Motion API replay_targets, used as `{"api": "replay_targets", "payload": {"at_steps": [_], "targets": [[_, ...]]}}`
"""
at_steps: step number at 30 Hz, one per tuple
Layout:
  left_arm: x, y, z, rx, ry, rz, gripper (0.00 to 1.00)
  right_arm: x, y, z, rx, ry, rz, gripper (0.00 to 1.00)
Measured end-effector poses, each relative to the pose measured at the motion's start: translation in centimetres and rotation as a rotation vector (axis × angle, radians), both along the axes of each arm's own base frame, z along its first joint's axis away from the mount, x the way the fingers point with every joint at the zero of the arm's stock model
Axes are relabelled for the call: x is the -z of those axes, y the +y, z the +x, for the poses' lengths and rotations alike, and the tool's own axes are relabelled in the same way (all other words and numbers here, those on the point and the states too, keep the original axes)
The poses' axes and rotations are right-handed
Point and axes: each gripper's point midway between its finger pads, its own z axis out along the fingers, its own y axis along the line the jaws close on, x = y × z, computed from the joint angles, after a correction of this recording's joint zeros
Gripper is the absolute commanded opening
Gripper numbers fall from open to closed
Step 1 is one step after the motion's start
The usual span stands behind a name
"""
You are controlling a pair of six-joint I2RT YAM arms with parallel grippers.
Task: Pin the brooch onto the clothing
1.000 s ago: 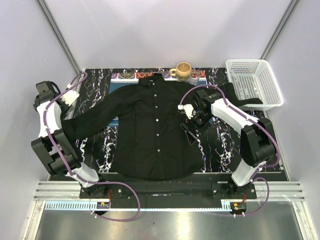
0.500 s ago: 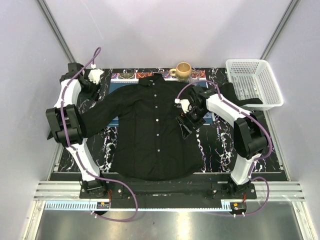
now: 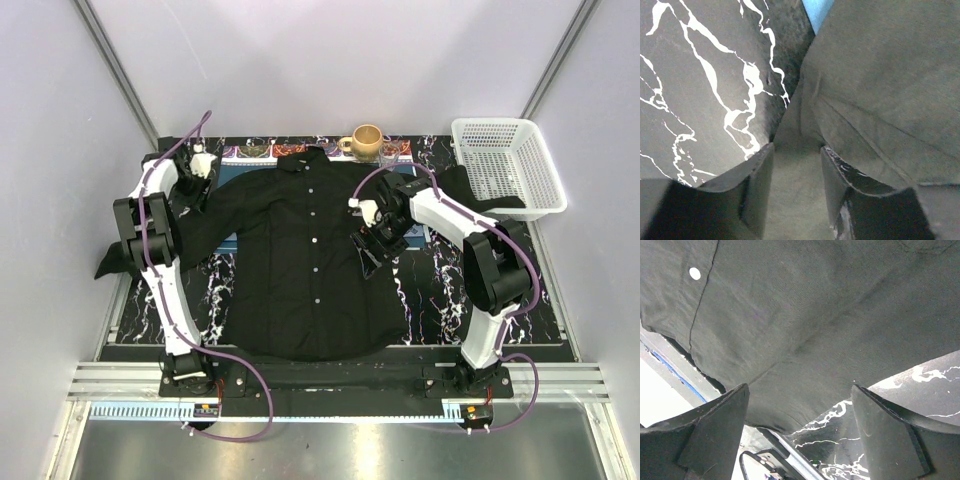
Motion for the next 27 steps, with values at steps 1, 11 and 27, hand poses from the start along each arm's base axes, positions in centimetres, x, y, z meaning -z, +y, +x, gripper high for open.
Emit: {"api": "replay_targets", "payload": {"at_steps": [1, 11, 27], "targets": [[0.3, 0.0, 0.2, 0.0, 0.006, 0.011, 0.37, 0.2, 0.0, 0.0, 0.0, 0.004, -0.002, 0.88], [0.5, 1.8, 4.4, -0.039, -0.025, 0.126, 0.2, 0.7, 0.0, 0.0, -0.001, 0.016, -0.009, 0.88], [-6.8, -1.9, 2.4, 0.041, -0.149, 0.008, 0.68, -1.1, -1.4, -2.1, -0.05, -0.021, -0.013, 0.72]]}}
